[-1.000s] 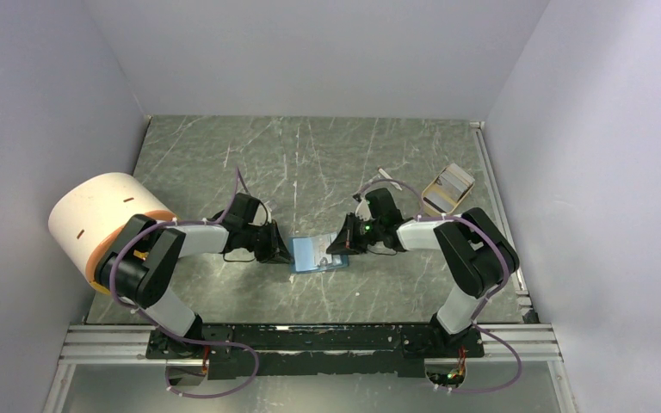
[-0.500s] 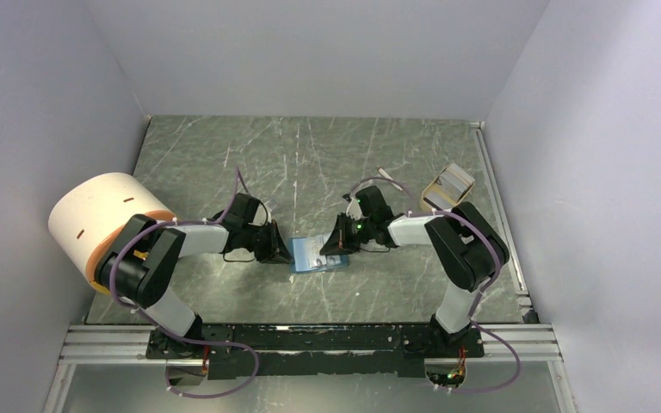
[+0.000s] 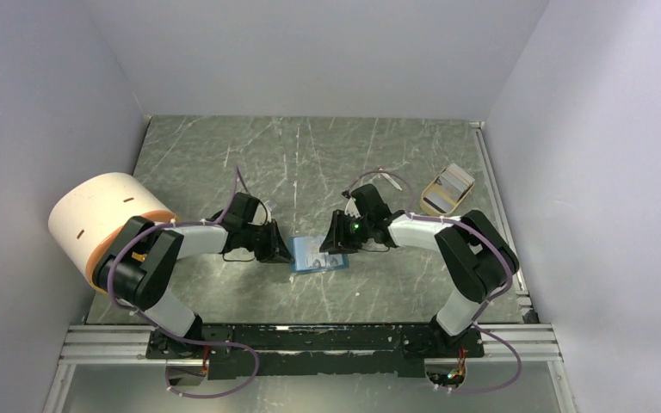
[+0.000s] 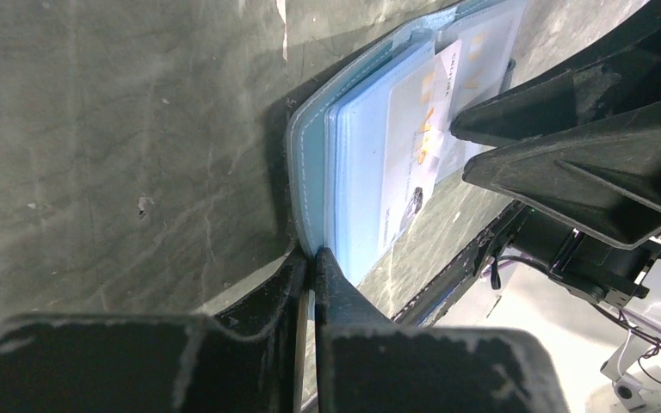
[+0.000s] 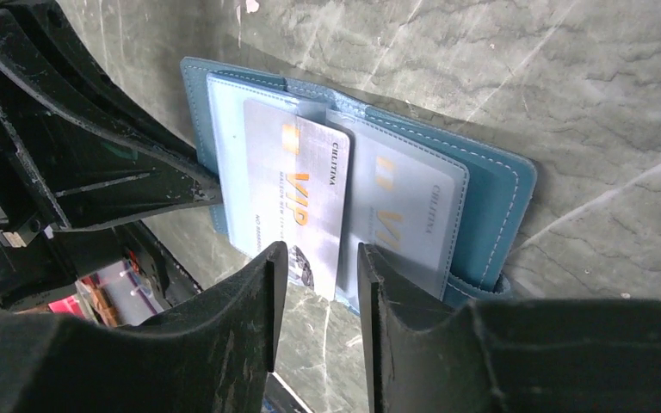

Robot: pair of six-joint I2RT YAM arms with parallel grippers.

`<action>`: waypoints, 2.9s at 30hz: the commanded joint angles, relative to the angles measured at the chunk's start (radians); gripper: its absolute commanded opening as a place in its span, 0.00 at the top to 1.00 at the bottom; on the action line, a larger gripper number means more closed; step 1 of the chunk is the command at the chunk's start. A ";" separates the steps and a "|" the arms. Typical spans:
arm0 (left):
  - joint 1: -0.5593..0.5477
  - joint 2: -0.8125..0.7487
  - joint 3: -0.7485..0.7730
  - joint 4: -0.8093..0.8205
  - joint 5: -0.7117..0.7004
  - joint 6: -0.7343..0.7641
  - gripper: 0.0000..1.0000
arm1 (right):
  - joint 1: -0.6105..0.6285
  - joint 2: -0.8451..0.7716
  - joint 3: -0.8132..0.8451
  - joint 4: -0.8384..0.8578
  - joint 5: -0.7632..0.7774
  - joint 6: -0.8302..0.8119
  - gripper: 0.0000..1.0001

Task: Put the credit cards into the card holder
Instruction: Insert the credit card into the card holder.

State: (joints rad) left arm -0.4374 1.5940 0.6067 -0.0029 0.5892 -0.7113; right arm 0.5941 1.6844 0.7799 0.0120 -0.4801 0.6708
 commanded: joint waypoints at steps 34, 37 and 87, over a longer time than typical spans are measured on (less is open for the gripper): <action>0.006 -0.012 -0.027 0.269 0.259 -0.111 0.66 | 0.075 0.060 0.014 0.068 0.016 -0.018 0.72; 0.004 -0.002 -0.022 0.270 0.258 -0.108 0.66 | 0.075 0.052 0.000 0.081 0.014 -0.018 0.72; -0.015 0.032 0.056 0.215 0.182 -0.039 0.72 | 0.075 0.041 -0.007 0.041 0.124 -0.094 0.76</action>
State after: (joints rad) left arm -0.4431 1.6138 0.6369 0.2016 0.7856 -0.7704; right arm 0.6655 1.7042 0.7948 0.0460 -0.3676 0.5838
